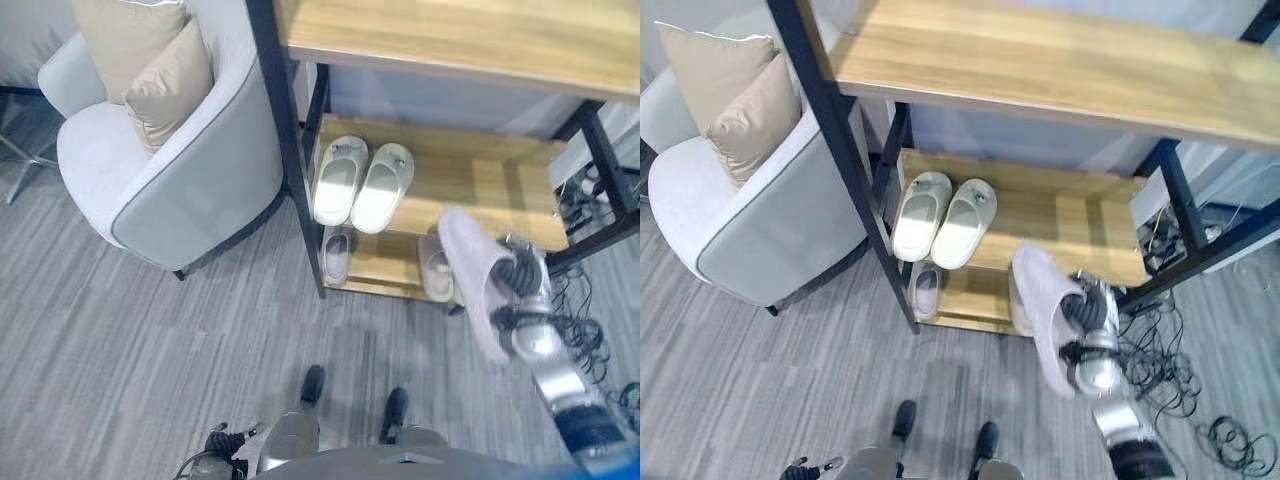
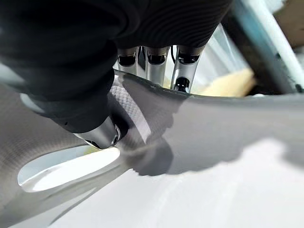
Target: Arrange the slippers neatly on the shoe rack.
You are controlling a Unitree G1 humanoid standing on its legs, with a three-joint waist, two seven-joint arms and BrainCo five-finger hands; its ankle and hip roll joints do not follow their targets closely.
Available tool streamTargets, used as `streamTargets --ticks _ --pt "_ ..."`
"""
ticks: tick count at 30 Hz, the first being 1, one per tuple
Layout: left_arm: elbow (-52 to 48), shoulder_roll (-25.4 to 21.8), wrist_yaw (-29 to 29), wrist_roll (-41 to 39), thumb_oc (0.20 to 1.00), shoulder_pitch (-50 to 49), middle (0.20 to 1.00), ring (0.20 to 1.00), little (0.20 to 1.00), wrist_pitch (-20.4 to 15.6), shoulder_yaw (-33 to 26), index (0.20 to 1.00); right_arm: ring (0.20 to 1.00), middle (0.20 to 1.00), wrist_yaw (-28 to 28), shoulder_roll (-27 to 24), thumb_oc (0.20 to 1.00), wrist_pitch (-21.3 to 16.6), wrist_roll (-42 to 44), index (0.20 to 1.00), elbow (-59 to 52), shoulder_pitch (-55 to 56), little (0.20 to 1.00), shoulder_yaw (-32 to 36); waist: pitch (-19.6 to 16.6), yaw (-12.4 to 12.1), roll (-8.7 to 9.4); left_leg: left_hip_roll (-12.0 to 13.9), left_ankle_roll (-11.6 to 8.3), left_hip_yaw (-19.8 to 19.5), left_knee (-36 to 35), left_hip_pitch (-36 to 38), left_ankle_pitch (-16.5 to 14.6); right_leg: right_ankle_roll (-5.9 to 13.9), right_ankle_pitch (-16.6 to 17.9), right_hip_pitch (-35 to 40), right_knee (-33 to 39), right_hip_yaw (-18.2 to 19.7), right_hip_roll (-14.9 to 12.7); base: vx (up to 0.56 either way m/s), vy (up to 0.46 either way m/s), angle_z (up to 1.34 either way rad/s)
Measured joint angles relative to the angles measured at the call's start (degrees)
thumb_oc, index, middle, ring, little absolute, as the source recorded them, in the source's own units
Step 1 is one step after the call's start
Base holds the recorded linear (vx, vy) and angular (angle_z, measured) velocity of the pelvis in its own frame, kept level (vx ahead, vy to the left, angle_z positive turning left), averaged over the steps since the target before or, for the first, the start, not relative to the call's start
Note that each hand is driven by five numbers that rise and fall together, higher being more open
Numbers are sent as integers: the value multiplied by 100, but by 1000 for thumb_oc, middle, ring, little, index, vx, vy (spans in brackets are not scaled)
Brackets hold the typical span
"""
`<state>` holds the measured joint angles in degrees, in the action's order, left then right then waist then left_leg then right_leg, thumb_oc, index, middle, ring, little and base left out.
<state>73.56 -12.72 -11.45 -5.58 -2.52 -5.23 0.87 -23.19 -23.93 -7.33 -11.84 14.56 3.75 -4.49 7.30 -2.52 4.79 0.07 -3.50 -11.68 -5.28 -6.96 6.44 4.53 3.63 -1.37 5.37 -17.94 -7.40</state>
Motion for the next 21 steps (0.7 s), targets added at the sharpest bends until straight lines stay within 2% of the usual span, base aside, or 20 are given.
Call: streamTargets --ticks 3,5,6,7,8,9,10,12,14,15,16,17,18,19,20,21 --pt "-32 10 0 -10 1000 -39 1000 1000 1000 -29 -98 1000 200 200 290 108 200 -69 222 200 18 339 200 -45 -172 51 -60 11 42 7 -30 69 -66 26 -65 96 1 -13 6 -48 -22 1" --pt "-42 169 8 -88 1000 -10 1000 1000 1000 -42 -8 1000 200 200 416 206 200 -167 440 200 -50 691 200 16 -188 99 -257 -2 25 -132 -31 -31 -12 16 -70 129 2 -231 41 -94 13 58" --pt "-25 273 14 -150 1000 41 1000 1000 1000 -26 92 1000 200 200 490 201 200 -177 487 200 -50 857 200 9 -161 199 -370 6 21 49 -23 -106 -10 0 -92 219 0 -454 26 -36 70 121" --pt "-33 326 16 -189 1000 81 1000 1000 1000 -23 131 1000 200 200 523 183 200 -178 490 200 -41 1052 200 5 -166 328 -422 155 42 694 139 -337 -27 -11 -135 236 -1 -735 -8 -56 135 131" --pt "-38 348 17 -208 1000 239 1000 1000 1000 -15 113 1000 200 200 563 167 200 -176 488 200 13 1143 200 -15 -162 328 -515 364 54 1549 548 -573 -34 -2 -236 196 32 -886 -73 35 151 85" --pt "-9 373 15 -215 1000 170 1000 1000 1000 2 120 1000 200 200 658 178 200 -150 485 200 104 1119 200 -111 -163 284 -546 488 86 2082 587 -544 -16 35 -213 180 -9 -854 -111 -10 145 7" --pt "3 386 18 -213 1000 7 1000 1000 1000 1 121 1000 200 200 708 324 200 -153 508 200 268 964 200 -150 -164 295 -542 382 183 2061 338 -304 11 75 -236 175 -98 -692 -200 59 132 -37" --pt "114 382 26 -181 1000 -52 1000 1000 1000 1 133 1000 200 200 751 374 200 -153 647 200 312 912 200 -231 -167 381 -525 236 285 2091 351 -205 -51 173 -269 239 -173 -643 -359 110 151 -16" --pt "102 287 33 -162 1000 -43 1000 1000 1000 2 130 1000 200 200 829 381 200 -151 702 200 313 952 200 -245 -193 392 -391 42 432 2126 352 -137 -119 293 -270 295 -226 -642 -561 182 233 4" --pt "94 206 39 -112 1000 -31 1000 1000 1000 5 127 1000 200 200 869 389 200 -149 701 200 312 916 200 -262 -181 373 -267 -84 476 2206 339 -16 -207 349 -264 327 -284 -601 -665 142 263 -15" --pt "121 188 42 -38 1000 -56 1000 1000 1000 26 125 1000 200 200 894 393 200 -147 701 200 315 889 200 -267 -192 373 -234 -111 513 2250 333 64 -267 362 -269 348 -381 -542 -723 61 228 -48" --pt "152 200 61 18 1000 -98 1000 1000 1000 49 125 1000 200 200 908 417 200 -144 701 200 338 772 200 -272 -200 362 -260 -105 595 2429 217 301 -299 359 -273 146 -904 -352 -840 70 249 -75" --pt "206 168 122 52 1000 0 1000 1000 1000 54 120 1000 200 200 907 444 200 -140 700 200 339 505 200 -286 -112 411 -340 -115 765 2636 233 410 -432 364 -265 -408 -2032 -181 -1092 121 188 -75" --pt "217 62 129 52 1000 76 1000 1000 1000 66 124 1000 200 200 912 498 200 -119 699 200 331 338 200 -311 -15 469 -350 -153 842 2705 261 447 -452 455 -360 -930 -3050 -30 -1360 137 72 -29" --pt "192 -69 118 53 1000 119 1000 1000 1000 32 123 1000 200 200 914 545 200 -110 698 200 329 441 200 -348 8 554 -342 -198 836 2646 228 487 -556 512 -530 -1187 -3362 60 -1403 129 -40 -11" --pt "185 -152 108 52 1000 147 1000 1000 1000 15 133 1000 200 200 941 562 200 -103 697 200 306 517 200 -485 37 495 -270 -248 792 2712 206 515 -539 566 -589 -1335 -2968 201 -1311 120 -140 4"
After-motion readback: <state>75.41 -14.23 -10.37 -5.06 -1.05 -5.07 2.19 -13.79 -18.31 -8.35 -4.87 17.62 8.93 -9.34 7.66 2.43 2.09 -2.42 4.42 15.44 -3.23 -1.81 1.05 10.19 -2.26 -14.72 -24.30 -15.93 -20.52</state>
